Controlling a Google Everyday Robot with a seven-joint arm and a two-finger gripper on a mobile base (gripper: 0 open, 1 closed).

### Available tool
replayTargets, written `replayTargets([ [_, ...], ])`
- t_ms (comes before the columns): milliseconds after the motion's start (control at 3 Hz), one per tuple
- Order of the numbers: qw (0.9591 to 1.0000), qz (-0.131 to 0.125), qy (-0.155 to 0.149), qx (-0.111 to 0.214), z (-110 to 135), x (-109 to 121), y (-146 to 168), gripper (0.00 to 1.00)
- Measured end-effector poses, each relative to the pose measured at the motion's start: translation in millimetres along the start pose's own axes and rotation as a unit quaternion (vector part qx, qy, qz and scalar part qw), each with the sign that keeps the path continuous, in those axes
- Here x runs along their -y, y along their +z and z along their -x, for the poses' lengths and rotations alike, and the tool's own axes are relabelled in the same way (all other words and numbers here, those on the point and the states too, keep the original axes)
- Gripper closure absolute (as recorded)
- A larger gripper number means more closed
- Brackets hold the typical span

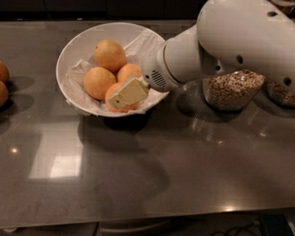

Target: Pick orange from white bowl

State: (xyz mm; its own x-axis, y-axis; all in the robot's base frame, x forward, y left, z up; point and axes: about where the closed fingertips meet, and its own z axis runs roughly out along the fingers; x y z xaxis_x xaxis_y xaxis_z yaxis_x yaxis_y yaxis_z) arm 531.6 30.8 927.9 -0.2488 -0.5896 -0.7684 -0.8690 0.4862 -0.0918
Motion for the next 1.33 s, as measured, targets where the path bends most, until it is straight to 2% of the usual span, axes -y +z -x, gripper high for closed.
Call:
replayTargets([
  [667, 0.9998, 0.008, 0.017, -0.002, -5, 0, 17, 0.28],
  [1333, 0.9994, -0.006, 0.029, -0.019, -10, 6, 32, 0.3],
])
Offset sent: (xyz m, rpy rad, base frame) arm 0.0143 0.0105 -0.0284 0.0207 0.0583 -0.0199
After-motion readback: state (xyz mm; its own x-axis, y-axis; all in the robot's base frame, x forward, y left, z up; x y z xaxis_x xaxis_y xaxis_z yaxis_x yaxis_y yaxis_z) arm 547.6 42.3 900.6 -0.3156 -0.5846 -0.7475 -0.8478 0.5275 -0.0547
